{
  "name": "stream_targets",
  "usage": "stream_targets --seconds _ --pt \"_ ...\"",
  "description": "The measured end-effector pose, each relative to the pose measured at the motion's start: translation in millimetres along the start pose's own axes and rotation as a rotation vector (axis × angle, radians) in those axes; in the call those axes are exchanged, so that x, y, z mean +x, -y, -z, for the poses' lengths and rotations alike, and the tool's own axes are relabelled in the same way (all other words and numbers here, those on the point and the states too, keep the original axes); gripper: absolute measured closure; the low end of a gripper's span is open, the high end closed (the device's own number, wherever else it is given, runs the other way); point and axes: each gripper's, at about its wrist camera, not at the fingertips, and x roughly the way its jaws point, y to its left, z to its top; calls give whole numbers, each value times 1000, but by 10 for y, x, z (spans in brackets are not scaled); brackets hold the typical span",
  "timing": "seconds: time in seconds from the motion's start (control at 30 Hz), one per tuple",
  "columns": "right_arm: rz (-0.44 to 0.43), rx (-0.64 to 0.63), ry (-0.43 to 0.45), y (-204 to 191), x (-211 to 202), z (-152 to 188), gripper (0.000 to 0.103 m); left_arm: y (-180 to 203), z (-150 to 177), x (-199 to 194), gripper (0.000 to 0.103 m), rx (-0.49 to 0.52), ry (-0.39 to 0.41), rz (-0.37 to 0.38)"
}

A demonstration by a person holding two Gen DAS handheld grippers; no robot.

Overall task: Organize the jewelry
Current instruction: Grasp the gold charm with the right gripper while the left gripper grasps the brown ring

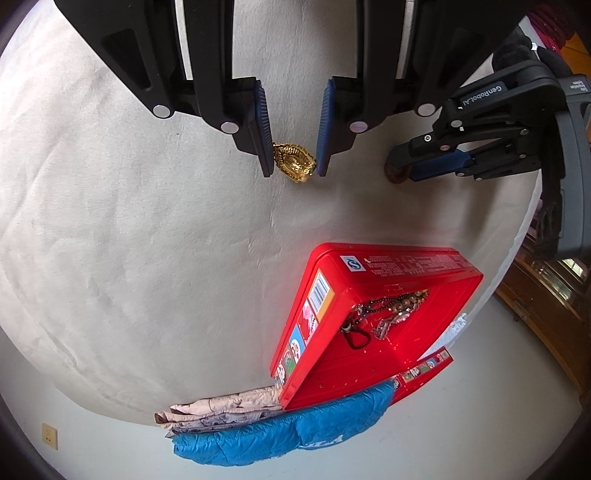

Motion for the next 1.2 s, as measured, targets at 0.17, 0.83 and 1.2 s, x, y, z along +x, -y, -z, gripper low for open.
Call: stream_targets --seconds 0.17,0.83,1.2 --pt "4 -7 -4 -37 10 -2 80 -69 31 -77 98 -10 8 12" --pt "1 -10 1 -84 -8 -5 80 29 16 23 74 48 6 -56" --pt "-2 -19 7 -129 -42 -17 80 -80 94 -129 74 17 20 -12"
